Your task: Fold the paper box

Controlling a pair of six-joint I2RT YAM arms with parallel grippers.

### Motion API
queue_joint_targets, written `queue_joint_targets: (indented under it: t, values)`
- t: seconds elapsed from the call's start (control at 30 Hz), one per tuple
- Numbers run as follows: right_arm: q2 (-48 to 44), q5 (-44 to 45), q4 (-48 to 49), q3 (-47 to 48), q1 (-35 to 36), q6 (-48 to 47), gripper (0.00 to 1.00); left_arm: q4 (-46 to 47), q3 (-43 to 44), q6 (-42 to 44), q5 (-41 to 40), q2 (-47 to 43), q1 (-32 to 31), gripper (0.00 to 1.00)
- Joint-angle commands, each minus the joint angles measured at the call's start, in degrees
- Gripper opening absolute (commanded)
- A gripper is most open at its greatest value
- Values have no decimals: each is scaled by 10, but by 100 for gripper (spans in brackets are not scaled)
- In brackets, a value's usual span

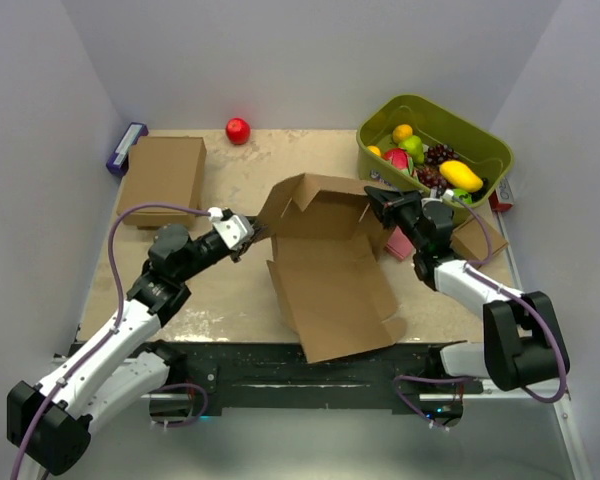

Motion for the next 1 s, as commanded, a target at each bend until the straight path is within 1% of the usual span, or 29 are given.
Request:
queue_joint_targets:
  t: [0.0,0.07,0.17,0.27,0.37,0.4,0.5,0.53,0.6,0.63,0.77,0.8,0.9,0.97]
  values:
    - [-5,12,44,-8,5,-15,2,5,14,-16,-29,5,-6,46]
    - [-5,25,47,-11,12,-16,2,3,17,-22,-33,3,-6,62]
    - [-4,38,65,-18,28,-14,1,-1,22,-28,-40,-9,-6,70]
    - [-4,70,81,-29,50,-1,0,12,15,-40,-43,-29,-6,73]
    - [-7,105,81,-30,81,-1,0,20,16,-52,-36,-27,-13,73]
    - [-8,139,79,-30,90,-1,0,17,20,-55,-55,-23,-16,74]
    - [-10,179,68,-29,122,0,0,11,28,-63,-90,-29,-27,74]
    - [-9,205,60,-30,134,4,0,12,25,-65,-97,-30,-30,74]
    - [-9,235,57,-33,147,24,0,11,24,-68,-117,-29,-49,73]
    - [-9,267,57,-35,160,30,0,-1,28,-67,-142,-24,-57,73]
    - [-9,326,45,-24,190,50,0,-41,49,-76,-225,5,-111,71]
    - [-9,337,40,-20,195,51,0,-60,55,-81,-265,18,-119,71]
    - [-8,364,17,-2,210,55,0,-82,72,-109,-320,37,-141,70]
    - [-6,374,10,1,215,59,0,-87,79,-128,-333,46,-149,71]
